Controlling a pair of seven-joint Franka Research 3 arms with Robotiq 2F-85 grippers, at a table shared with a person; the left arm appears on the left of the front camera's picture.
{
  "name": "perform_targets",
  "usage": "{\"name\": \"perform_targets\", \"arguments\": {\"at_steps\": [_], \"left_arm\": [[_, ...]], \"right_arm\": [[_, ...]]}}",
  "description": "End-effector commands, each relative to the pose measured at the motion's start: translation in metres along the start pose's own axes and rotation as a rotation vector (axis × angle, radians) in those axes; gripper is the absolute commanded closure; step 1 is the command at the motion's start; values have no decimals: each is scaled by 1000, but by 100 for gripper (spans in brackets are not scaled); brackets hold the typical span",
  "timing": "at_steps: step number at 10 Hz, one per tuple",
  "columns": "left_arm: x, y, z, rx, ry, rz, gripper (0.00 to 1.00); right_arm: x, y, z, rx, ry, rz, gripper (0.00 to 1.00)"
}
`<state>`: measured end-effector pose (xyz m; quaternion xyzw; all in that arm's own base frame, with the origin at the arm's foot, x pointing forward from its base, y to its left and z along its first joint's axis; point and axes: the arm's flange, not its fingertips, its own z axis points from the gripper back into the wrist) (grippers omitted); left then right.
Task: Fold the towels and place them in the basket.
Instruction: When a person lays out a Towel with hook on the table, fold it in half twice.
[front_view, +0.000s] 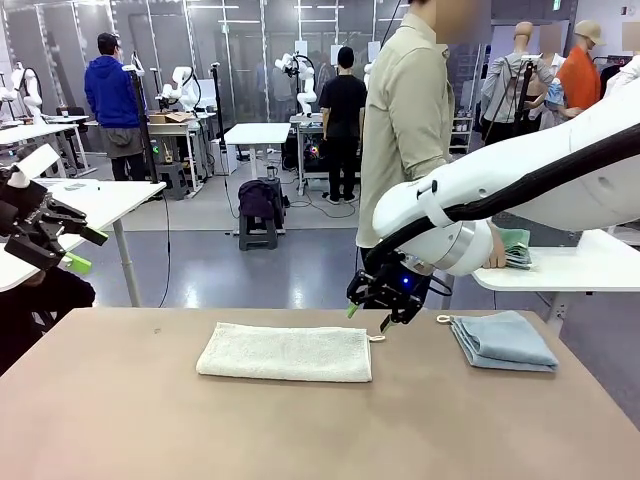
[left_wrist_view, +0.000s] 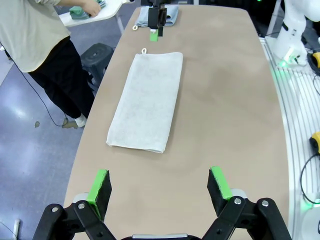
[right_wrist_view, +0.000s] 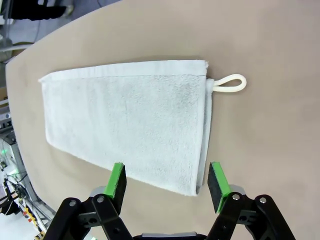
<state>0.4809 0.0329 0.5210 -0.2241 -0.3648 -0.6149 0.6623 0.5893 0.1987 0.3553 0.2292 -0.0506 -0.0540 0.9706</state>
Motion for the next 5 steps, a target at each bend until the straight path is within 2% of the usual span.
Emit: {"name": "perform_targets", "arguments": {"at_steps": [1, 5], "left_arm": [[1, -1, 1, -2, -2, -8, 2], [1, -1, 1, -2, -2, -8, 2]], "right_arm": [[9, 7, -10, -37, 4, -58, 18], [20, 5, -36, -73, -14, -85, 18]]}}
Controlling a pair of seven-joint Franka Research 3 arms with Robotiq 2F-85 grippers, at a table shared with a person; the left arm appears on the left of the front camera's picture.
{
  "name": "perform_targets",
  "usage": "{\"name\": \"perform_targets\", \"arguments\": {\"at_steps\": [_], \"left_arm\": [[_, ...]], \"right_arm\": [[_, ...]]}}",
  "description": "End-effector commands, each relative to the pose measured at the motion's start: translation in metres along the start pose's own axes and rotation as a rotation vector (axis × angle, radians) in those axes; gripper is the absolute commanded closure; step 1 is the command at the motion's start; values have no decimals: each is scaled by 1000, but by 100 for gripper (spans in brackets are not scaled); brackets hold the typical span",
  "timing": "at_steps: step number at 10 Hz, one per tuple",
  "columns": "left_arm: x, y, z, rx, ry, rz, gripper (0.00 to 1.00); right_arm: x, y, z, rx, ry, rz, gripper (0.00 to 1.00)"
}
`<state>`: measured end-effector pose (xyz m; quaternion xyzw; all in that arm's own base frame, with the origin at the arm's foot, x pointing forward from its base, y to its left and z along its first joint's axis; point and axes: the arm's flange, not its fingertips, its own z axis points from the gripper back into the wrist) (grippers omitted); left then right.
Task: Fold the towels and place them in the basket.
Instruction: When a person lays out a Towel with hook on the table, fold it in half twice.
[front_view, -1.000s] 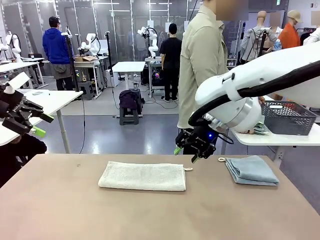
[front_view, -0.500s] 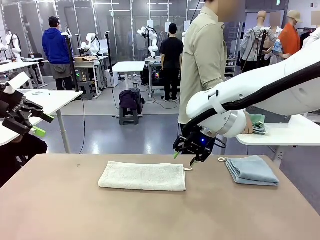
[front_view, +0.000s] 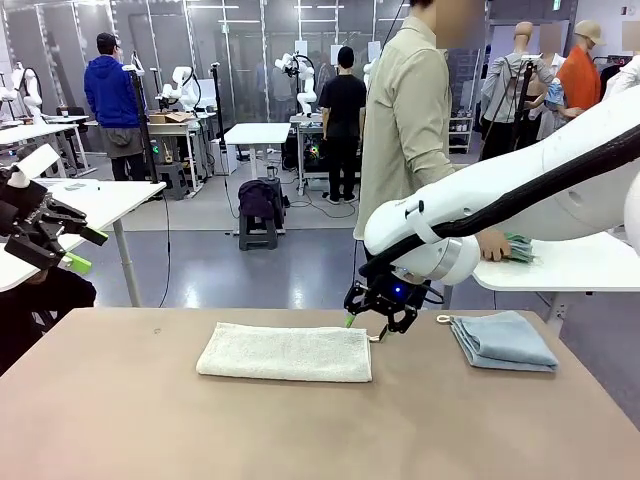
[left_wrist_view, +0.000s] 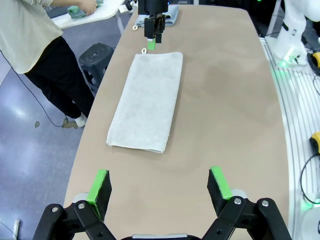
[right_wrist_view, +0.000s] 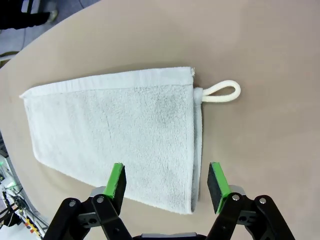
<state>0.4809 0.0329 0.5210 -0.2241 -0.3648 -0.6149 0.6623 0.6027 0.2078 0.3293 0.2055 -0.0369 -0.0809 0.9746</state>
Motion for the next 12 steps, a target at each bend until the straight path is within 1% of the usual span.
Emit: {"name": "perform_targets", "arguments": {"at_steps": [1, 2, 5, 9, 11, 12], "left_arm": [[1, -1, 1, -2, -2, -8, 2], [1, -1, 1, -2, -2, -8, 2], [1, -1, 1, -2, -2, -8, 2], [1, -1, 1, -2, -2, -8, 2], [1, -1, 1, -2, -2, -8, 2], [1, -1, 1, -2, -2, -8, 2]], "right_arm": [[13, 7, -14, -18, -26, -38, 18], [16, 7, -20, -27, -31, -40, 13], [18, 6, -34, -50, -47, -35, 13], [1, 14, -42, -83, -91, -40, 13], [-5, 13, -43, -84, -109, -89, 13], [-7, 11, -44, -88, -112, -89, 13]]}}
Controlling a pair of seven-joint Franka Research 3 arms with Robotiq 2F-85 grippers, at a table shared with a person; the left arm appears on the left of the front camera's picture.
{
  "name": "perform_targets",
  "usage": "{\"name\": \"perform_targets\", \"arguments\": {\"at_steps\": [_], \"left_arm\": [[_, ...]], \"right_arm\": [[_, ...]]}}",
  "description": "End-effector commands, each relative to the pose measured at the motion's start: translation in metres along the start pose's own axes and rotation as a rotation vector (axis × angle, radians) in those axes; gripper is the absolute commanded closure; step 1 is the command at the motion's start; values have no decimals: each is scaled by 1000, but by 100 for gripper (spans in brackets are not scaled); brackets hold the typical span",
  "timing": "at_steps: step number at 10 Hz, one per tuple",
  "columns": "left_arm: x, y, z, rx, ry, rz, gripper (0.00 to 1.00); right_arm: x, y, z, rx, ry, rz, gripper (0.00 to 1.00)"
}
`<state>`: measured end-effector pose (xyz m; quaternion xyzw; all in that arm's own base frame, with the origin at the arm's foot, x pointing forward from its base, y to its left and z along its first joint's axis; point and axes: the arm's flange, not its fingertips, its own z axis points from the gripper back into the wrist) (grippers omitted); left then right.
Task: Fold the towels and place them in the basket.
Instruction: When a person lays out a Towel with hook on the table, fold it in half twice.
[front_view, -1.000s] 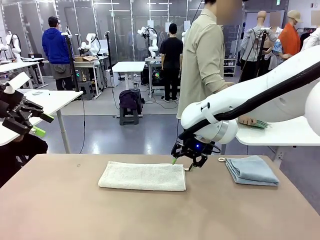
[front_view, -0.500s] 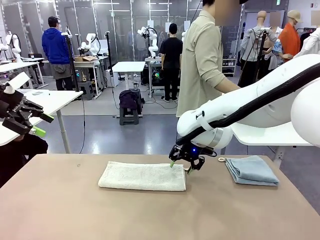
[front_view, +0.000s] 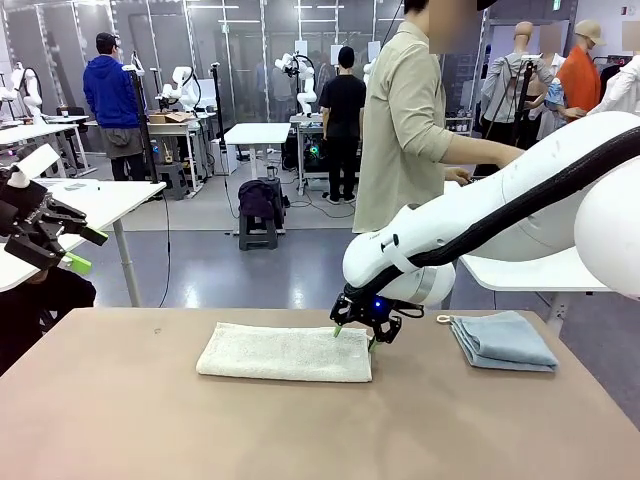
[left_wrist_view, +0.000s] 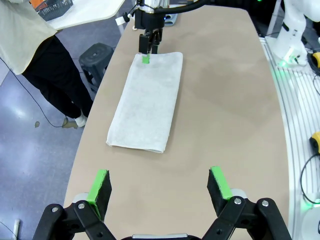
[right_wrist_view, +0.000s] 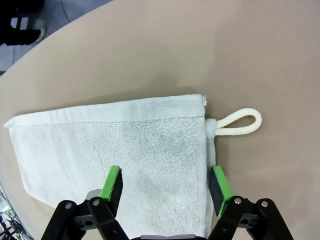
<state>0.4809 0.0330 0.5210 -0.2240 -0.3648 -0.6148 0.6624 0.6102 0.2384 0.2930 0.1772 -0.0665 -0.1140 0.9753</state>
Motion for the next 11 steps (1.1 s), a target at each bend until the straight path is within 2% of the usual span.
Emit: {"name": "perform_targets", "arguments": {"at_steps": [1, 2, 6, 11], "left_arm": [[1, -1, 1, -3, -2, -8, 2], [1, -1, 1, -3, -2, -8, 2], [1, -1, 1, -3, -2, -8, 2], [1, -1, 1, -3, -2, -8, 2]], "right_arm": [[-8, -4, 2, -52, -43, -46, 13], [0, 0, 0, 0, 0, 0, 13], [0, 0, 0, 0, 0, 0, 13], [-3, 6, 0, -77, -3, -30, 13]]}}
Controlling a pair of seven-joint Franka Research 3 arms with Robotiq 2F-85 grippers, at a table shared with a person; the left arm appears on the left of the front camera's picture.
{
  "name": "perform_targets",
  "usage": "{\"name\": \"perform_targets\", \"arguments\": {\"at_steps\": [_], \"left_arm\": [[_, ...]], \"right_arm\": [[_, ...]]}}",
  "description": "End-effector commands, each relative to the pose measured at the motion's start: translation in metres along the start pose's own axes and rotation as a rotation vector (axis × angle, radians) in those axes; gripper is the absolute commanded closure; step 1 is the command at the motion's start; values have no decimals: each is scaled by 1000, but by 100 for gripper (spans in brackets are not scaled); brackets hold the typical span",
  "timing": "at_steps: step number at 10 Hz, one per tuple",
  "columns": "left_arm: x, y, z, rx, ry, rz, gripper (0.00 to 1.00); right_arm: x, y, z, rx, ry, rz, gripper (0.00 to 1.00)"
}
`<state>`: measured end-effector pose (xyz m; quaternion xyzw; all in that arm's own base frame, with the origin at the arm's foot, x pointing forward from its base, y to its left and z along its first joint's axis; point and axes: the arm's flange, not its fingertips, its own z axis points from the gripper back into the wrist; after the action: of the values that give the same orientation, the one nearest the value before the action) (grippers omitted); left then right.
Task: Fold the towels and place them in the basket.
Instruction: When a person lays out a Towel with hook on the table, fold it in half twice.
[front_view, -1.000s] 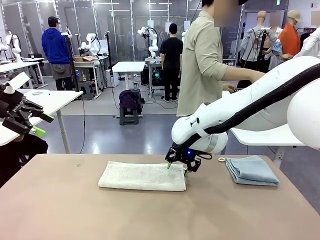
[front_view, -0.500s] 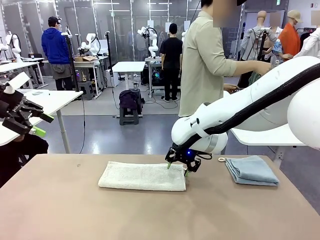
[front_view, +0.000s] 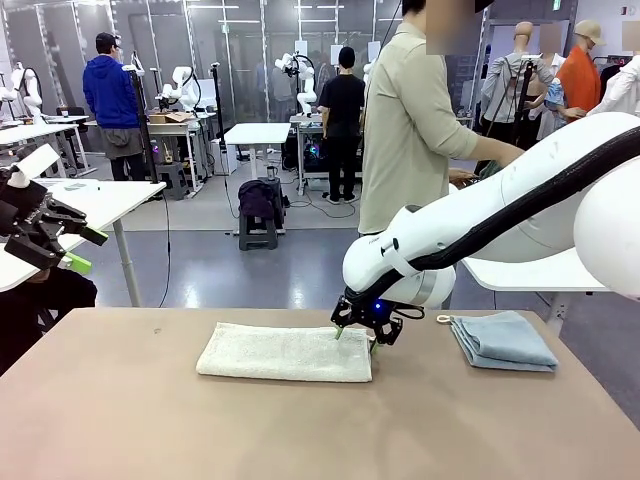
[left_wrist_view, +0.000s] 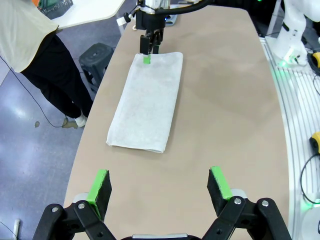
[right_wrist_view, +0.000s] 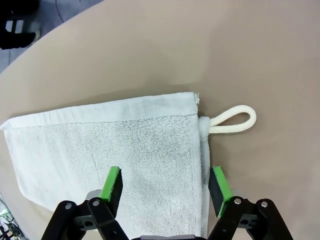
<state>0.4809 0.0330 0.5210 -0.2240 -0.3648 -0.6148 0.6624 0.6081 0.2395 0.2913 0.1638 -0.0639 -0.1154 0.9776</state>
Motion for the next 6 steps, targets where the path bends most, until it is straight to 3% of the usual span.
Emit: {"name": "perform_targets", "arguments": {"at_steps": [1, 6], "left_arm": [[1, -1, 1, -3, -2, -8, 2], [1, -1, 1, -3, -2, -8, 2]], "right_arm": [[-2, 7, 2, -58, -6, -25, 13], [-4, 11, 2, -114, -3, 26, 13]]}}
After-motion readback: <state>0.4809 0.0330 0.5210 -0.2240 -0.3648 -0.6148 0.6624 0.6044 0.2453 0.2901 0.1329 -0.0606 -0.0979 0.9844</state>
